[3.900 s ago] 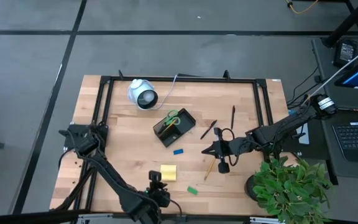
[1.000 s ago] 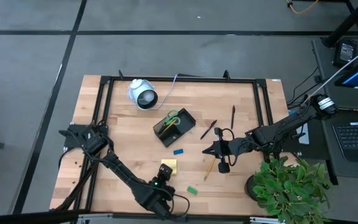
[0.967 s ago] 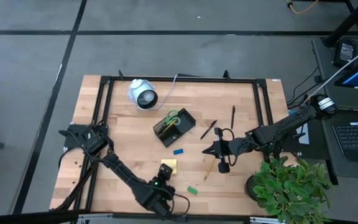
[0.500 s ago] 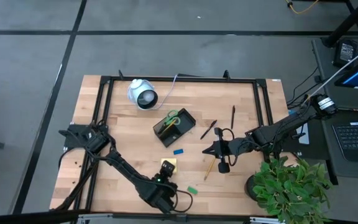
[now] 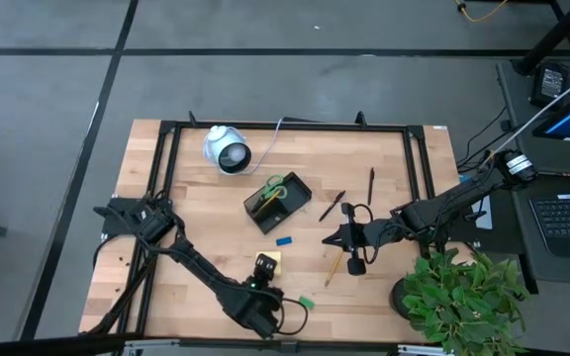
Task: Pick and place office supplies into organizer
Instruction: Put the yellow sticky note pad into the black desk organizer
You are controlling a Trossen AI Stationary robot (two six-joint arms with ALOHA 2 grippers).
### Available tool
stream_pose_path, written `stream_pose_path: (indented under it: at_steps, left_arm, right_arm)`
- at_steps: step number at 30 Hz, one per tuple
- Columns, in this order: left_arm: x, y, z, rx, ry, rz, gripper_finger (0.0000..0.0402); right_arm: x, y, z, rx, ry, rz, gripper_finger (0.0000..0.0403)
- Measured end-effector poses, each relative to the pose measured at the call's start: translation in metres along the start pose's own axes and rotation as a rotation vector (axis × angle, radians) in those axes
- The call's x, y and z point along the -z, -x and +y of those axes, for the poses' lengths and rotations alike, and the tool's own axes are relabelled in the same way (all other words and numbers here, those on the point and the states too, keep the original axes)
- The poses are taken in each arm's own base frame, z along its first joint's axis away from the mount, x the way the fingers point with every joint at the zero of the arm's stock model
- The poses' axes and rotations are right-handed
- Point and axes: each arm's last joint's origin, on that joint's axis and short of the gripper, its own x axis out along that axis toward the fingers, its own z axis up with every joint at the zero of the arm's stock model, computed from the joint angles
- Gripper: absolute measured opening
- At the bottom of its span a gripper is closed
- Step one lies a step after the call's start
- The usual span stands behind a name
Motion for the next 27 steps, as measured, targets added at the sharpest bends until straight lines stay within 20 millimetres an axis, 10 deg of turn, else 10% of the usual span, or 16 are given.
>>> stream_pose_path:
  at_steps: [27]
  left_arm:
    - [0.0064, -0.0042, 0.0074, -0.017, 0.1, 0.077, 0.0076]
  right_arm:
    - [0.0, 0.0, 0.0, 0.0, -0.045, 0.0, 0.0008]
